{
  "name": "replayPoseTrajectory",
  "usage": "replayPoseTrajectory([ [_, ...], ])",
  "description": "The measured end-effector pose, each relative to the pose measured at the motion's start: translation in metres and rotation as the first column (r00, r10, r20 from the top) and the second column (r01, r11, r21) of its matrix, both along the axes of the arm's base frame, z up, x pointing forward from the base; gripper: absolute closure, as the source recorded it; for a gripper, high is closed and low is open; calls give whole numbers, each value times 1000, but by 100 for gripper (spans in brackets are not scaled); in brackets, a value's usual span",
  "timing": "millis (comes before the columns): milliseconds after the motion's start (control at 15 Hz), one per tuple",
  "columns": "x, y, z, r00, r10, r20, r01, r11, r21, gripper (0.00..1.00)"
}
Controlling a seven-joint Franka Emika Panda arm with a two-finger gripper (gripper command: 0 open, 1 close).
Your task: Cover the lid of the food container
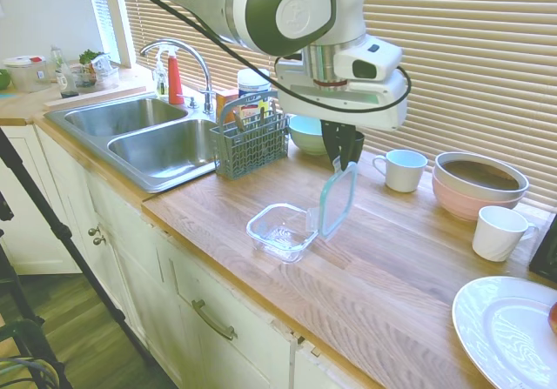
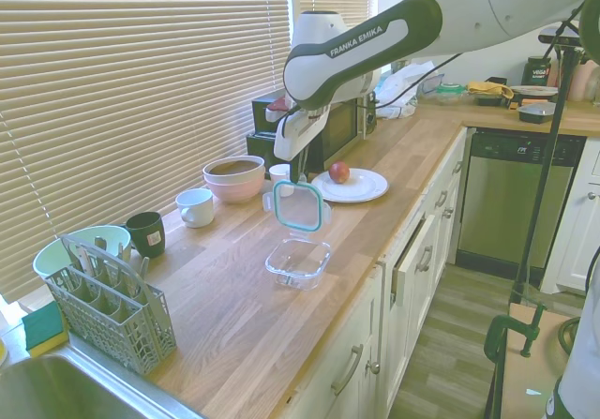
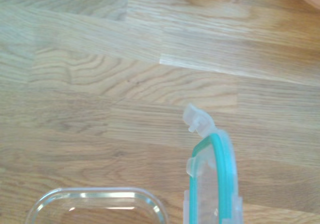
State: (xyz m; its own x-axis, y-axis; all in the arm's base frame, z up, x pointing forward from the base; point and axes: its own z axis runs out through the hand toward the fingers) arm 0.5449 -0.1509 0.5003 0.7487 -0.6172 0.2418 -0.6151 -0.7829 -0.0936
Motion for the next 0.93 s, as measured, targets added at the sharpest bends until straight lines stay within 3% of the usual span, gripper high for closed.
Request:
replayPoseTrajectory([
  [933,-38,38,-1,999,41,-25,-43,997,-65,100],
])
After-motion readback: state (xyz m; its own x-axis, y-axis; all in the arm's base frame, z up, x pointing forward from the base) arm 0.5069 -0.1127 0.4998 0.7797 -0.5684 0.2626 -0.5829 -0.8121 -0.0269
